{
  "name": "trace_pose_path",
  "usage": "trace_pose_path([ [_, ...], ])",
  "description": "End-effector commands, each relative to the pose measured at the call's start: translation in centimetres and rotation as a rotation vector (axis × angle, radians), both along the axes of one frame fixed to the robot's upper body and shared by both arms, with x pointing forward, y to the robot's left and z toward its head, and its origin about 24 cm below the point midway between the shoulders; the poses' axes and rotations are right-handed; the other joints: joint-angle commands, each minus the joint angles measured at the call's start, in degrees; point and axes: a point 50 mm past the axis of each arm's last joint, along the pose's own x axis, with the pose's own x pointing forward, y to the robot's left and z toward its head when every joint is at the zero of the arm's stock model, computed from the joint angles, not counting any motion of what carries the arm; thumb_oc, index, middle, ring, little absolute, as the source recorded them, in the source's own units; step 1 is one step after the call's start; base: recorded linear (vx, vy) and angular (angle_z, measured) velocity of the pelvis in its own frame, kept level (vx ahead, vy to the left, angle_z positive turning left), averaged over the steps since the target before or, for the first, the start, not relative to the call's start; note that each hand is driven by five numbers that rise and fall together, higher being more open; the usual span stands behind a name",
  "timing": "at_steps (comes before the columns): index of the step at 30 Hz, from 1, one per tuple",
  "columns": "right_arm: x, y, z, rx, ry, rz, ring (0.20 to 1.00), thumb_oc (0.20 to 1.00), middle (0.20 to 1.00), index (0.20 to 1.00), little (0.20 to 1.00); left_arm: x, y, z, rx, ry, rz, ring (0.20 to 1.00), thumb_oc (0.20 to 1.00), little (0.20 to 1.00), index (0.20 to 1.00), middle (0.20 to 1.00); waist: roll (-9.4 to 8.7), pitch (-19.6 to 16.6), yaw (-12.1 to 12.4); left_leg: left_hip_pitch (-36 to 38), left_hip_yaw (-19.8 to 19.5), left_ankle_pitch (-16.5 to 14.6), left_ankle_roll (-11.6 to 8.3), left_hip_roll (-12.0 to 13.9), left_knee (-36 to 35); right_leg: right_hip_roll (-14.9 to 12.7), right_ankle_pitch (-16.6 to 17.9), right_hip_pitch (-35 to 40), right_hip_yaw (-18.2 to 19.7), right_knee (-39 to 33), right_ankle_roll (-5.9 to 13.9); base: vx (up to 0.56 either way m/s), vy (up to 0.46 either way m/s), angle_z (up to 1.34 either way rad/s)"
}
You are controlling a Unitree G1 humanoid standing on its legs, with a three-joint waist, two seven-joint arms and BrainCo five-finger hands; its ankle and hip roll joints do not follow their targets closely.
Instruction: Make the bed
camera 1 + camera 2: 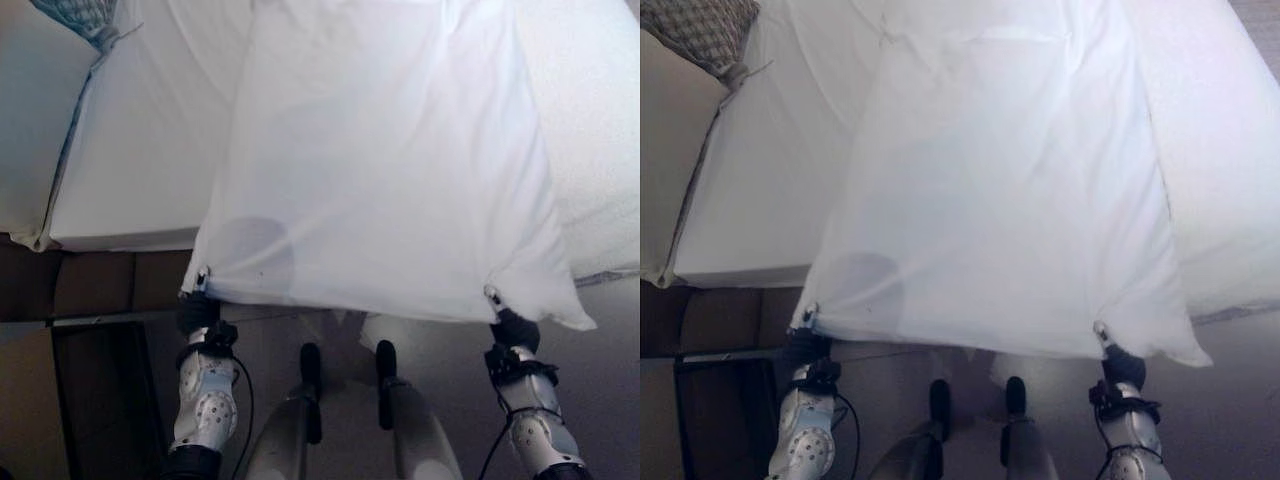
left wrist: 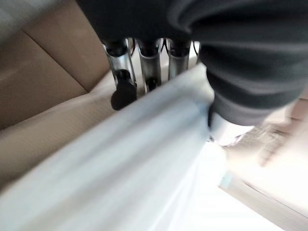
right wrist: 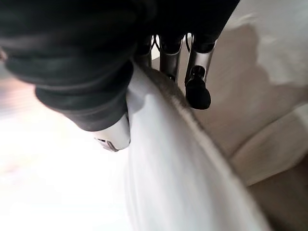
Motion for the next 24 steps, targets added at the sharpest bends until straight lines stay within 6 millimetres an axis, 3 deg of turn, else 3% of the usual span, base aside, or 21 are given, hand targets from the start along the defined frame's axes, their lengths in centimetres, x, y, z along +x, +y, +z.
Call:
trace_pose_path([
  [1,-6.0,-1.6,-5.5,-0.074,0.331,-0.041,0.2,0.2,0.2,0.2,0.2,-6.9,9.9,-3.1,0.16,0.236,0.417,0.2,0.2,0.2,0.2,0.2,-3.12,-2.6,3.5,-1.9,1.4,-2.6,0.07,-3.9,2.9,-1.5,9.2,-0.6,0.5,-6.6,4.44,-0.01,0.016,0.19],
  [2,-6.9,-1.6,-6.7,-0.072,0.403,-0.029,0.2,0.2,0.2,0.2,0.2,-7.4,10.0,-4.8,0.149,0.343,0.432,0.2,0.2,0.2,0.2,0.2,-3.05,-2.5,3.7,-1.8,1.3,-2.8,0.03,-3.9,3.2,-1.6,9.1,-0.4,0.3,-6.4,4.38,-0.01,0.014,0.12],
  [3,-6.8,-1.6,-6.7,-0.071,0.402,-0.029,0.2,0.2,0.2,0.2,0.2,-7.4,10.0,-4.7,0.149,0.341,0.432,0.2,0.2,0.2,0.2,0.2,-3.11,-2.6,3.7,-2.1,1.4,-2.6,0.04,-3.9,3.2,-1.6,9.2,-0.6,0.3,-6.4,4.38,0.01,0.029,0.06],
  [4,-7.7,-1.2,-7.9,-0.081,0.495,-0.008,0.2,0.2,0.2,0.2,0.2,-8.4,9.8,-6.7,0.056,0.417,0.494,0.2,0.2,0.2,0.2,0.2,-3.12,-2.8,3.8,-1.9,1.4,-2.8,0.02,-4.0,3.3,-1.8,9.0,-0.3,0.1,-6.4,4.39,0.01,0.033,0.01],
  [7,-9.3,-1.3,-9.4,-0.096,0.626,-0.017,0.2,0.2,0.2,0.2,0.2,-10.3,9.6,-9.2,0.004,0.595,0.52,0.2,0.2,0.2,0.2,0.2,-3.0,-3.2,3.8,-1.8,1.5,-3.1,-0.16,-4.1,3.6,-2.1,8.8,0.0,-0.3,-6.4,4.45,0.02,0.038,0.07],
  [17,-11.5,-0.7,-10.9,-0.106,0.774,-0.007,0.2,0.2,0.2,0.2,0.2,-13.3,9.7,-11.1,-0.034,0.783,0.544,0.2,0.2,0.2,0.2,0.2,-3.43,-4.8,3.3,-0.8,1.6,-3.3,-0.21,-4.2,2.9,-2.4,9.1,1.0,-0.8,-7.2,4.63,0.01,0.013,0.02],
  [18,-11.7,-0.7,-11.0,-0.113,0.791,0.002,0.313,0.313,0.313,0.313,0.313,-13.7,9.6,-11.3,-0.045,0.798,0.545,0.2,0.2,0.2,0.2,0.2,-3.44,-5.0,3.4,-0.7,1.6,-3.3,-0.21,-4.2,2.7,-2.4,9.1,1.2,-0.9,-7.3,4.62,0.0,0.0,0.0],
  [19,-11.9,-0.6,-11.1,-0.123,0.802,0.016,0.915,0.915,0.915,0.915,0.915,-13.8,9.4,-11.5,-0.045,0.806,0.534,0.2,0.2,0.2,0.2,0.2,-3.45,-5.1,3.3,-0.5,1.5,-3.2,-0.3,-4.2,2.5,-2.4,9.1,1.3,-0.9,-7.4,4.61,0.0,0.0,0.0],
  [20,-12.1,-0.6,-11.1,-0.129,0.81,0.02,1.0,1.0,1.0,1.0,1.0,-14.0,9.3,-11.6,-0.045,0.818,0.524,0.423,0.423,0.423,0.423,0.423,-3.39,-5.2,3.4,-0.2,1.5,-3.1,-0.29,-4.2,2.2,-2.5,9.2,1.5,-1.0,-7.6,4.61,0.0,0.0,0.0],
  [21,-12.3,-0.7,-11.2,-0.132,0.823,0.021,1.0,1.0,1.0,1.0,1.0,-14.2,9.1,-11.8,-0.044,0.832,0.505,1.0,1.0,1.0,1.0,1.0,-3.33,-5.4,3.4,0.0,1.4,-3.0,-0.28,-4.3,1.9,-2.5,9.3,1.7,-1.1,-7.8,4.61,0.0,0.0,0.0],
  [24,-12.5,-0.7,-11.3,-0.138,0.837,0.024,1.0,1.0,1.0,1.0,1.0,-14.6,8.4,-12.3,-0.042,0.86,0.457,1.0,1.0,1.0,1.0,1.0,-3.07,-5.6,3.4,0.3,1.2,-2.7,-0.25,-4.3,1.3,-2.6,9.6,2.0,-1.3,-8.0,4.67,0.01,-0.006,0.01],
])
